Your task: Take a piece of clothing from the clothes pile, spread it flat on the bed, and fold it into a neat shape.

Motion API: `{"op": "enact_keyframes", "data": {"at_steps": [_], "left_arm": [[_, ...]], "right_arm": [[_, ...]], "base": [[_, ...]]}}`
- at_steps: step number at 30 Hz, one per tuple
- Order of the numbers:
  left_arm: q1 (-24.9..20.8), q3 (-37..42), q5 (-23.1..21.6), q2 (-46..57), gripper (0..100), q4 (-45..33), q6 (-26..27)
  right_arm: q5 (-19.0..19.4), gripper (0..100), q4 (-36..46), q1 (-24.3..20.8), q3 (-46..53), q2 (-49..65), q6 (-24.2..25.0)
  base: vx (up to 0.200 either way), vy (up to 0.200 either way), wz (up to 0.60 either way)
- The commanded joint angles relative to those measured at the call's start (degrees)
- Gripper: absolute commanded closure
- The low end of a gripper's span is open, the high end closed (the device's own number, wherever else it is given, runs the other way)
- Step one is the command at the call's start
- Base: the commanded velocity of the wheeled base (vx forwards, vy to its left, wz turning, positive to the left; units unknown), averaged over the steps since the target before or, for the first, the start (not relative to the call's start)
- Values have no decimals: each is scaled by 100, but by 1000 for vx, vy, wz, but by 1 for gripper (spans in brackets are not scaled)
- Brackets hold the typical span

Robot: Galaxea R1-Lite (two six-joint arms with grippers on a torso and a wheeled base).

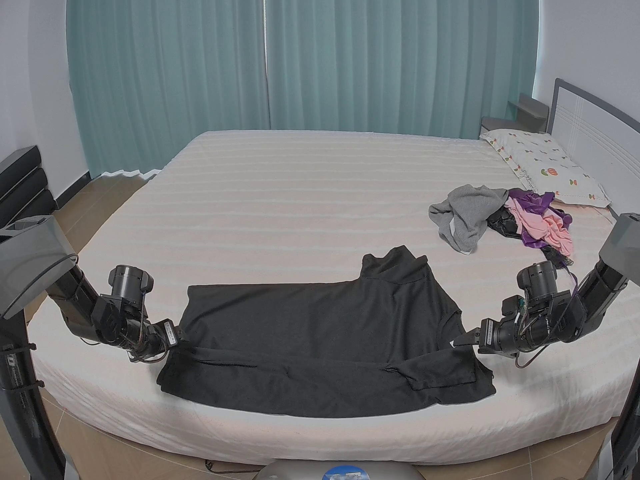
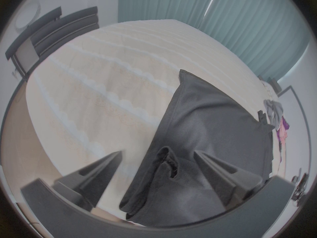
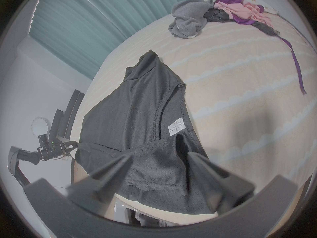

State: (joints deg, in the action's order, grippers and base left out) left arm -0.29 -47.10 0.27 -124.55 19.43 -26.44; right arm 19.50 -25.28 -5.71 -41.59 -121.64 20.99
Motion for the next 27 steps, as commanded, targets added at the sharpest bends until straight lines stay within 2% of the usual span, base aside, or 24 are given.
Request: {"op": "enact_keyframes", "data": {"at_steps": [1, 4, 7, 10, 11, 12, 13, 14, 16, 21, 23, 24, 27], "left_arm": [[12, -141, -264, -69, 0, 26, -353], [47, -106, -431, 133, 0, 34, -652], [196, 61, -633, 432, 0, 26, -696], [390, 342, -1011, 757, 0, 43, -731], [390, 342, -1011, 757, 0, 43, -731], [521, 571, -1372, 959, 0, 43, -731], [521, 571, -1372, 959, 0, 43, -731], [601, 808, -1758, 1100, 0, 43, -740], [636, 975, -1960, 1188, 0, 43, -810], [636, 1072, -2066, 1214, 0, 70, -1082], [636, 1072, -2066, 1196, 0, 70, -1109], [636, 1081, -2075, 1170, 0, 70, -1118], [636, 1125, -2075, 1144, 0, 70, -1118]], "right_arm": [[36, 0, -12, -18, 46, 88, 168], [124, 0, -29, -10, 283, 334, 177], [212, 0, -47, -62, 617, 624, 274], [133, 0, -258, -361, 1031, 835, 951], [133, 0, -258, -361, 1031, 835, 951], [71, 0, -768, -502, 1373, 879, 1425], [71, 0, -768, -502, 1373, 879, 1425], [-26, 0, -1638, -695, 1874, 800, 1671], [-210, 0, -2569, -845, 2366, 553, 1786], [-404, 0, -4547, -941, 3201, 79, 2348], [-421, 0, -4872, -941, 3333, -18, 2427], [-412, 0, -5276, -950, 3509, -176, 2480], [-421, 0, -5760, -959, 3650, -431, 2638]], "base": [[0, 0, 0], [0, 0, 0], [0, 0, 0], [0, 0, 0], [0, 0, 0], [0, 0, 0], [0, 0, 0], [0, 0, 0], [0, 0, 0], [0, 0, 0], [0, 0, 0], [-200, 0, 0], [-200, 0, 0]]}}
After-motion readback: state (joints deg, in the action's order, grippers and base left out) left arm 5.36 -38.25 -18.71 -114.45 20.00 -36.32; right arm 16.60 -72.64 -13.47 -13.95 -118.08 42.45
